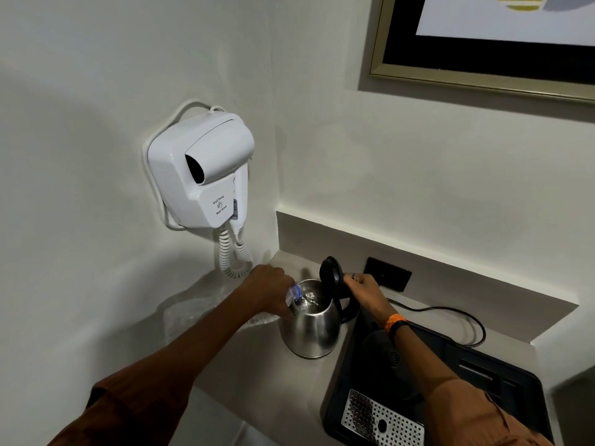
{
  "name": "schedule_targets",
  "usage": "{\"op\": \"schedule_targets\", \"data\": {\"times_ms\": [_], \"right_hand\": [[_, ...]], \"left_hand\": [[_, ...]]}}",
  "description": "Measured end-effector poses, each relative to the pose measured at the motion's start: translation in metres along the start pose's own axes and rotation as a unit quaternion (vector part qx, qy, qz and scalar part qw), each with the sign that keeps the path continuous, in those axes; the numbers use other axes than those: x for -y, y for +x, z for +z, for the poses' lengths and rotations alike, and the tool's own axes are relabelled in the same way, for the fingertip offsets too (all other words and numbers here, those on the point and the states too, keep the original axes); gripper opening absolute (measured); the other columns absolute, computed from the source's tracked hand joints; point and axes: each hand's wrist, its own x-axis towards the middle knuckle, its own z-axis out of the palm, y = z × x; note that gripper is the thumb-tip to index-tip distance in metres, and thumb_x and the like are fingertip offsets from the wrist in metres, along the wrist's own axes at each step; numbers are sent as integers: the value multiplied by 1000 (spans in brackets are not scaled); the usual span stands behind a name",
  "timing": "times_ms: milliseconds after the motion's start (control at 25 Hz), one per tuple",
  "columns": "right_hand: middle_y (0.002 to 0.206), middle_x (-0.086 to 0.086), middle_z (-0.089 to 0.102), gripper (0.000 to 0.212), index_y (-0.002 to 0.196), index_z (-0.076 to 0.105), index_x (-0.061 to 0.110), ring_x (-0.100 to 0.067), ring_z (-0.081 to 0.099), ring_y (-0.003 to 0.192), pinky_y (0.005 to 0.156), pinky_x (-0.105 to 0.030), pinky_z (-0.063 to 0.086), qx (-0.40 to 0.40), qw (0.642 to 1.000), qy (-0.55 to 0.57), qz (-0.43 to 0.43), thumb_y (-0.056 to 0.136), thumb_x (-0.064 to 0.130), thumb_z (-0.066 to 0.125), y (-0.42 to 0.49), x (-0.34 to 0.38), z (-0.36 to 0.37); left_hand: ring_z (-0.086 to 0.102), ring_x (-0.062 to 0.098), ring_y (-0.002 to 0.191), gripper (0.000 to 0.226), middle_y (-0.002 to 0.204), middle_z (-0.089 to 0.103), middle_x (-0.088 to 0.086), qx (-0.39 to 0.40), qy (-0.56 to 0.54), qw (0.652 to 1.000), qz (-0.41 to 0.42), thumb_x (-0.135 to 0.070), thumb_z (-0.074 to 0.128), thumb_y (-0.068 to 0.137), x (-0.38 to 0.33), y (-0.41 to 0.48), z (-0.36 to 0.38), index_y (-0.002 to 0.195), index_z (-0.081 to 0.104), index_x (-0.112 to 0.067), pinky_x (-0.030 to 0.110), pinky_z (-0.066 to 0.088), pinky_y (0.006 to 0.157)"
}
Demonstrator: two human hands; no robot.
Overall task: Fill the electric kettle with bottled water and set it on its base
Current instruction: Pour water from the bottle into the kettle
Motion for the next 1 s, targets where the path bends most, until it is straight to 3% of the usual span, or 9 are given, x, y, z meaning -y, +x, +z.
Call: {"op": "schedule_targets", "data": {"times_ms": [520,680,840,1000], "right_hand": [[55,6,66,45,54,58,21,1,67,57,67,-19,49,2,1000,-18,-11,99,16,54,-2,3,-1],[49,9,54,47,53,50,18,6,56,45,52,-8,45,-6,1000,-21,-10,99,9,53,-2,6,0],[51,8,56,41,57,52,16,4,58,48,57,-10,46,-9,1000,-22,-7,99,13,54,-3,6,1],[45,10,57,50,51,51,21,6,58,47,55,-9,45,-9,1000,-14,-6,100,11,54,-5,7,2]], "left_hand": [[69,27,100,68,109,70,7,27,5,1000,-8,-73,68,73,5,-4,1,115,66,-19,36,50,84],[69,26,97,68,106,71,6,19,-1,1000,-7,-75,68,72,3,-3,2,112,66,-20,36,49,83],[70,25,95,67,104,71,5,-7,-20,1000,-11,-73,69,72,4,-5,5,113,67,-21,35,50,82],[69,25,97,61,106,68,4,-30,-54,998,-17,-70,68,74,3,-10,12,111,64,-22,32,43,77]]}}
